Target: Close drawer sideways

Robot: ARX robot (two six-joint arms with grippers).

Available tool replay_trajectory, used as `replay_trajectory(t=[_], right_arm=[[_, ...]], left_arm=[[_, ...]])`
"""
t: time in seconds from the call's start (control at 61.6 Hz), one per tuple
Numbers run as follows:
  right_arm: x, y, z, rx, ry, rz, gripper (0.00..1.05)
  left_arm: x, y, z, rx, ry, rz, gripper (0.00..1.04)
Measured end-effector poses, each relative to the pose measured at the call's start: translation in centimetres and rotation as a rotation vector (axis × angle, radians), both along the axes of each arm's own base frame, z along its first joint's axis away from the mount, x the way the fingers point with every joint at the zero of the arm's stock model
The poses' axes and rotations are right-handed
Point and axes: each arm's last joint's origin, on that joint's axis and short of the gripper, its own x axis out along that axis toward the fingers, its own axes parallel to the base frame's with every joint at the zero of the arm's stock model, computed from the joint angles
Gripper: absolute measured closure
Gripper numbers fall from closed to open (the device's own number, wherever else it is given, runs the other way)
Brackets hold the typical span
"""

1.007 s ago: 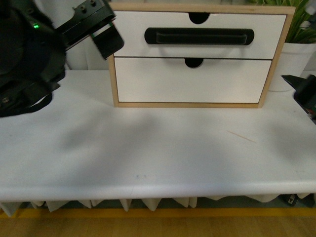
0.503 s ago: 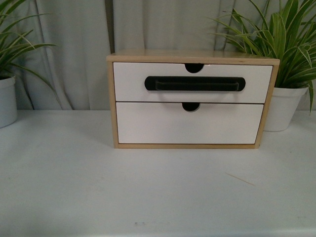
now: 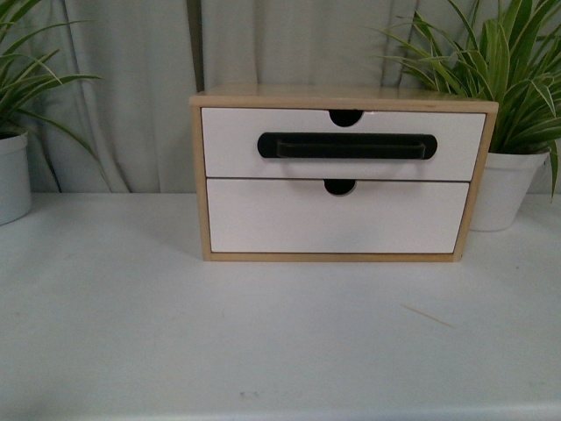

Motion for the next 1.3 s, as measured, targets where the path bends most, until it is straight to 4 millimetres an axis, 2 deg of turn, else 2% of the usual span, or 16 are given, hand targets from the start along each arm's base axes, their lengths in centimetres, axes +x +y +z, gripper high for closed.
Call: replay_trajectory(t=[0.065,0.097,0.292,0.439,0.536,0.877,0.926,1.072,1.299], right_arm=[[-0.1,0.0,-0.1,0.010,-0.012,0.000,0.97],[-0.1,0.0,-0.4,0.010,-0.008,0.000,1.04],[-0.1,0.0,-1.1,0.014,-0.006,0.000,1.03],[-0.1,0.0,-1.4,0.014,-0.009,-0.001,1.03],[-0.1,0.0,-2.4,0.015,-0.006,0.000,1.03],[-0.1,0.0,-2.4,0.018,-0.008,0.000,1.03],[-0.1,0.0,-2.4,0.017,-0.008,0.000,1.00],[-0.1,0.0,-2.4,0.018,-0.008,0.000,0.72],[-0.1,0.0,-2.4,0.018,-0.008,0.000,0.31]], left_arm=[[-0.3,0.4,-0.2,0.006,-0.008,-0.004,0.98],[-0.4,0.5,-0.3,0.009,-0.007,0.000,1.00],[-1.0,1.9,-1.0,0.016,-0.007,0.010,1.01],[-1.2,1.9,-1.7,0.017,-0.012,0.003,1.01],[-1.4,1.9,-1.6,0.017,-0.021,0.006,1.01],[-2.7,1.9,-1.9,0.017,-0.014,0.005,1.01],[-2.7,1.9,-2.0,0.017,-0.012,0.005,0.93],[-2.7,1.9,-1.9,0.017,-0.013,0.005,0.64],[-2.7,1.9,-1.9,0.017,-0.013,0.005,0.25]])
